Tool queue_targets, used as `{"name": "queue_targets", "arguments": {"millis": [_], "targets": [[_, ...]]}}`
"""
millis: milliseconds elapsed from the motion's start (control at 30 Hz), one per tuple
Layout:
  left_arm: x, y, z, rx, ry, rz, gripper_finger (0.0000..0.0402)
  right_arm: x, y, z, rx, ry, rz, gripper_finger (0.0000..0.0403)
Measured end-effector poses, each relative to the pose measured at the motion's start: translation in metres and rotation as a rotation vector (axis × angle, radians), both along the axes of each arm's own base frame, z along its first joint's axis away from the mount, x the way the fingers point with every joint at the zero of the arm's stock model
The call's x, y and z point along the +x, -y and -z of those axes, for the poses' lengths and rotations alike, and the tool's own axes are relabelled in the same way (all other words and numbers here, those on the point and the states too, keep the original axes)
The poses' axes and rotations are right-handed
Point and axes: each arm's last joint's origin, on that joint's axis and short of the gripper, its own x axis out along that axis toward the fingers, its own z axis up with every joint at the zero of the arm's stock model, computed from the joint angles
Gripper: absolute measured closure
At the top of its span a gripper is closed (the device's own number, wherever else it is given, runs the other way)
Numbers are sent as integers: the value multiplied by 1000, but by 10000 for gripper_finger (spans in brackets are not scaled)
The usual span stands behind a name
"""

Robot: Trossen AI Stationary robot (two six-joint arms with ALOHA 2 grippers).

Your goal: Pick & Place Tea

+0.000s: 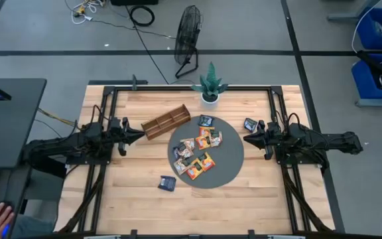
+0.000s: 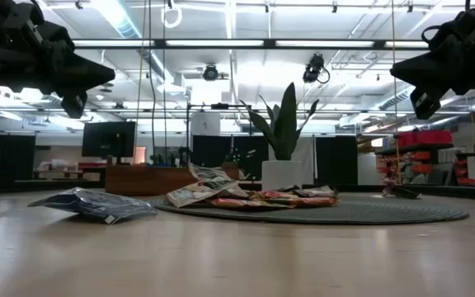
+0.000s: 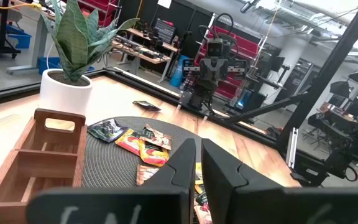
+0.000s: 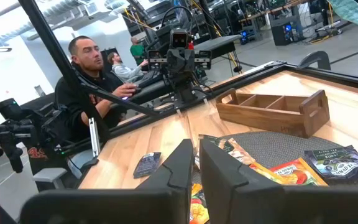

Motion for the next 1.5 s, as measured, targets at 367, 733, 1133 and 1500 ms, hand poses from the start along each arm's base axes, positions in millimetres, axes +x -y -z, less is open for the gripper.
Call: {"name": "queue_targets", "arguments": {"millis": [367, 733, 1133, 1500], "targets": [[0, 0, 0, 0, 0, 0, 372, 0, 0, 0, 0, 0, 0, 366], [0, 0, 0, 1, 0, 0, 372, 0, 0, 0, 0, 0, 0, 366], [0, 0, -2, 232, -19, -26, 372, 0, 0, 0, 0, 0, 0, 366], [0, 0, -2, 227, -18, -26, 372, 0, 0, 0, 0, 0, 0, 366]]}}
